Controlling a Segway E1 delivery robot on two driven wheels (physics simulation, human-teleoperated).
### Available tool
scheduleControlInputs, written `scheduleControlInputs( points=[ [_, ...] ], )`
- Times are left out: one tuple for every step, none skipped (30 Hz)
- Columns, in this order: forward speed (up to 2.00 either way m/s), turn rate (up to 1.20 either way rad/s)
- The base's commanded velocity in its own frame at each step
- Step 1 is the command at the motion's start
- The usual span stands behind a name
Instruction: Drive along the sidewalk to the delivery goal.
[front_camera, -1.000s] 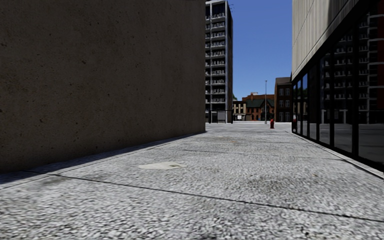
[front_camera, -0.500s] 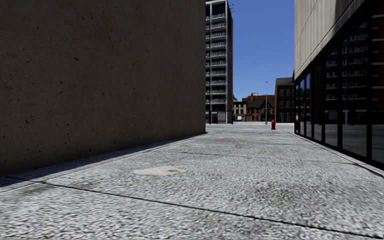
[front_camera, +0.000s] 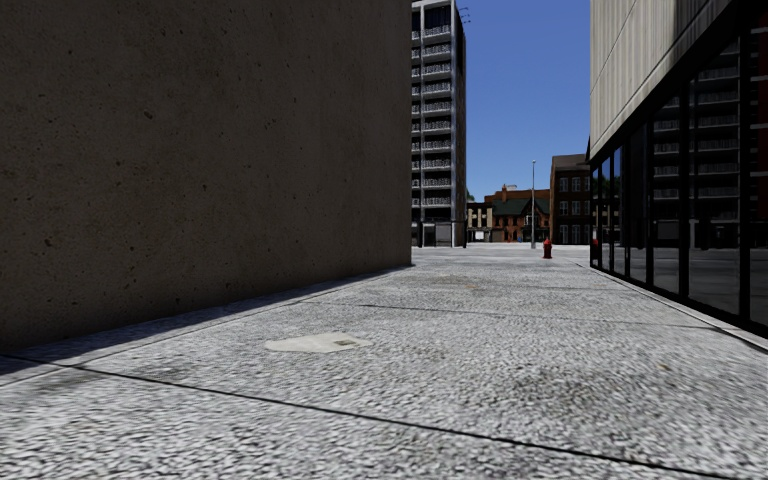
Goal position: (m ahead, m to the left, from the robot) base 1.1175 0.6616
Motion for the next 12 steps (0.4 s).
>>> scheduleControlInputs(
  points=[
    [0.0,0.0],
    [0.0,0.0],
    [0.0,0.0],
    [0.0,0.0],
    [0.0,0.0],
    [0.0,0.0],
    [0.0,0.0],
    [0.0,0.0],
    [0.0,0.0],
    [0.0,0.0],
    [0.0,0.0],
    [0.0,0.0]
  ],
)
